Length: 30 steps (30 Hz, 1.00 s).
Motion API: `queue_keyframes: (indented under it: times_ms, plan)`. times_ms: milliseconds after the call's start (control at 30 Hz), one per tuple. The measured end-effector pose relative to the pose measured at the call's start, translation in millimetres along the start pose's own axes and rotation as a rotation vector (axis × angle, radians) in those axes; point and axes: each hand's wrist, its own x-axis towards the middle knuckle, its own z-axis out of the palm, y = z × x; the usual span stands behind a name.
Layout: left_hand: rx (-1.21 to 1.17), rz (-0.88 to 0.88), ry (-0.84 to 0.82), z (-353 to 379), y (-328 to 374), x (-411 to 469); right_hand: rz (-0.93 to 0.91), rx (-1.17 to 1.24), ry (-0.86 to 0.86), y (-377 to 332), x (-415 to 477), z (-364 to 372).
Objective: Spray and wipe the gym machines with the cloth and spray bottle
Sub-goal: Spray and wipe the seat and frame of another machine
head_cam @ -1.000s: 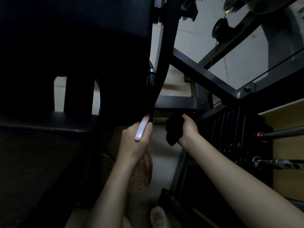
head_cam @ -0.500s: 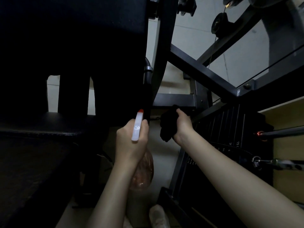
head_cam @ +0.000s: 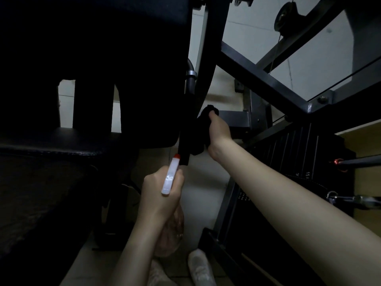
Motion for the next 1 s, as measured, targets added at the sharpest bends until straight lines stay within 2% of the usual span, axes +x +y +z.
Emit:
queue_keyframes:
  times_ms: [133,233,400,500,800,1000]
  plan:
    - [-0.029,-0.025,-0.009,-1.9,-3.0,-5.2,-0.061,-0.003,0.012,-4.5,2.9,-3.9]
    - [0.010,-0.010,-0.007,-4.3,-3.1,-6.0,-0.187,-0.085,0.017,-5.9,7.9,-1.7]
    - [0.063,0.072,0.045,-11.0,6.5,-6.5,-0.572,-0.468,-0.049,-5.5,19.5,18.7]
    - [0.041,0.103,0.067,-14.0,15.4,1.5,-0.710,-0.742,-0.091,1.7,24.9,27.5]
    - [0.049,0.205,0.156,-26.8,59.0,34.5,-0.767,-1.170,-0.120,2.2,8.5,-6.8]
    - [0.026,0.287,0.274,-34.4,90.9,57.6,-0.757,-1.246,-0.130,-18.9,12.6,-3.4]
